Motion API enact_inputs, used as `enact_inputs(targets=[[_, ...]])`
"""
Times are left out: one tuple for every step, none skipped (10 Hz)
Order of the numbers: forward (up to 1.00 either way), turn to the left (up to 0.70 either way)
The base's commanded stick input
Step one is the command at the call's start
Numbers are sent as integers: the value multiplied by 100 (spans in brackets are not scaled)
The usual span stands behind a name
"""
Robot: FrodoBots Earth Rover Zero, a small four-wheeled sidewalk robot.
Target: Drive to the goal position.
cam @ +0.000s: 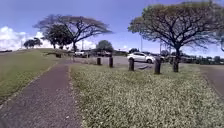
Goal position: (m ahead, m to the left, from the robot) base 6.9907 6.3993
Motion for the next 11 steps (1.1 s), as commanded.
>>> enact_inputs(targets=[[0,0],[0,0],[0,0],[0,0],[0,34],[2,70],[1,70],[4,70],[0,70],[0,70],[0,70]])
